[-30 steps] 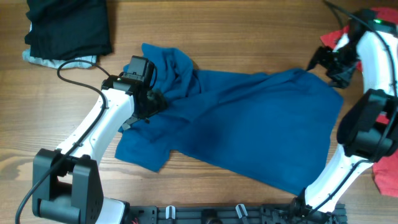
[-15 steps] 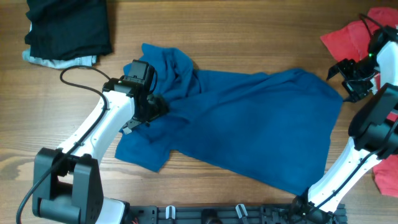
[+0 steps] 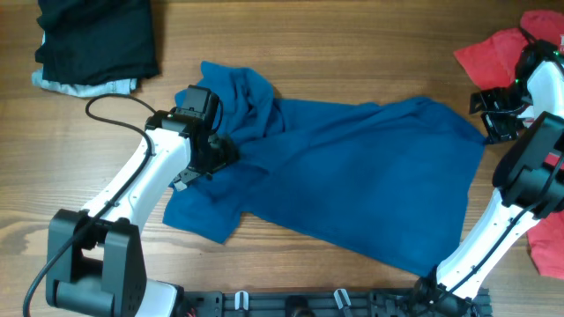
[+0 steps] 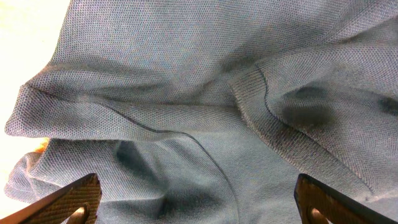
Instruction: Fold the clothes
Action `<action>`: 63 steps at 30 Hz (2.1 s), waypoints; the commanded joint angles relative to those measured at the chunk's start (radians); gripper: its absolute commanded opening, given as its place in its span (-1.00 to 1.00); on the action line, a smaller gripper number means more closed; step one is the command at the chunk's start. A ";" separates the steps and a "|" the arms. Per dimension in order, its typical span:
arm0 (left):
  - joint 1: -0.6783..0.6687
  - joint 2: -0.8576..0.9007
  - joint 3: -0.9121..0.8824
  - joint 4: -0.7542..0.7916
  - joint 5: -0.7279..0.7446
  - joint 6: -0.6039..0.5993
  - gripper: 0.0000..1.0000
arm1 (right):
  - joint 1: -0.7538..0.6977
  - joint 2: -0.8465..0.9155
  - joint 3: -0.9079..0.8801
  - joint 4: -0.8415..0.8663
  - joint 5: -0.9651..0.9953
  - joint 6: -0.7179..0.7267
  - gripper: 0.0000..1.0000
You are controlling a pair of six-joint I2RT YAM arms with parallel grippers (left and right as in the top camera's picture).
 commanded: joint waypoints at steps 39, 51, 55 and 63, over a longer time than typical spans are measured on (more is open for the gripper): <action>0.007 -0.020 -0.010 0.019 0.039 -0.017 0.99 | 0.119 -0.331 -0.302 -0.246 0.175 -0.069 -0.51; 0.007 -0.020 -0.010 -0.011 0.053 -0.009 0.99 | 0.006 -0.353 -0.387 -0.009 -0.058 -0.290 -0.17; 0.007 -0.020 -0.010 -0.019 0.053 -0.009 0.99 | -0.141 -0.349 -0.383 0.079 -0.190 -0.399 0.99; 0.007 -0.020 -0.010 -0.023 0.053 -0.008 0.99 | -0.199 -0.348 -0.534 0.296 -0.335 -0.617 0.99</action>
